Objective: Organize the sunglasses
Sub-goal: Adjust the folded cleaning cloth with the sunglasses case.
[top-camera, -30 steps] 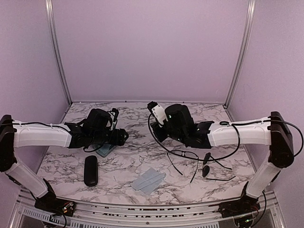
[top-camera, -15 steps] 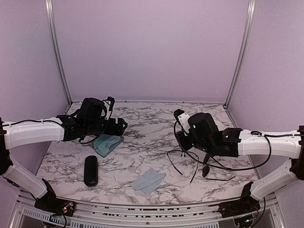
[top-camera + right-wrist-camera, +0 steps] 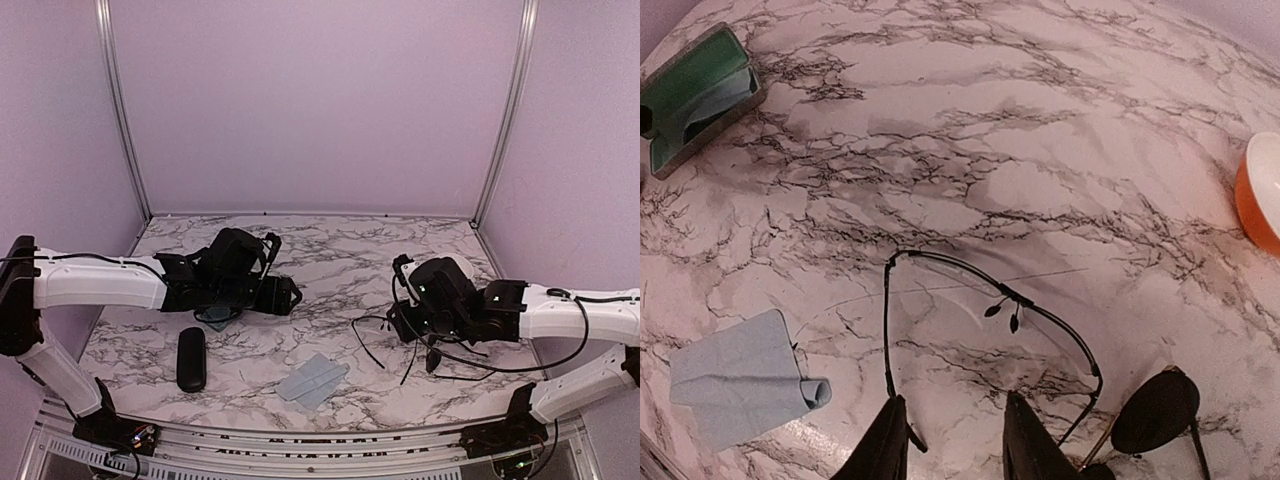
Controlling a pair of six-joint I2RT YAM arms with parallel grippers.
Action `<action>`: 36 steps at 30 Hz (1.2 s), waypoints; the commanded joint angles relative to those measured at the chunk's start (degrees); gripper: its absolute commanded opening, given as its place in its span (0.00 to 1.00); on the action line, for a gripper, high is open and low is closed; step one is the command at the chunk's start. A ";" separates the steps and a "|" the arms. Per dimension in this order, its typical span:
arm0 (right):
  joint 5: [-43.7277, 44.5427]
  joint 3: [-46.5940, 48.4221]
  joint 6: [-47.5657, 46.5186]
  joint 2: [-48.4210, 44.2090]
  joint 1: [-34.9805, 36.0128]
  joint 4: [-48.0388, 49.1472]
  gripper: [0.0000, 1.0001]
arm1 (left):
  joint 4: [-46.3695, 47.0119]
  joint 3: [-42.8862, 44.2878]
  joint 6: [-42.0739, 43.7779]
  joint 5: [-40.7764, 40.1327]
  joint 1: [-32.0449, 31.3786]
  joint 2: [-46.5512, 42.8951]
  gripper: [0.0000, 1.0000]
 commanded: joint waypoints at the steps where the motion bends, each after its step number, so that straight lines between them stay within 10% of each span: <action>1: -5.75 -2.85 11.11 1.29 -0.27 -0.68 0.32 | -0.05 2.52 -7.52 -4.17 -4.72 4.89 0.76; 27: -1.58 -6.74 13.71 4.59 -0.27 0.51 0.30 | 0.53 26.96 -12.64 -8.71 -15.11 34.67 0.60; 36: -4.26 -5.96 9.37 4.75 -0.27 4.44 0.30 | -5.58 21.72 -5.75 -21.20 -12.27 26.08 0.57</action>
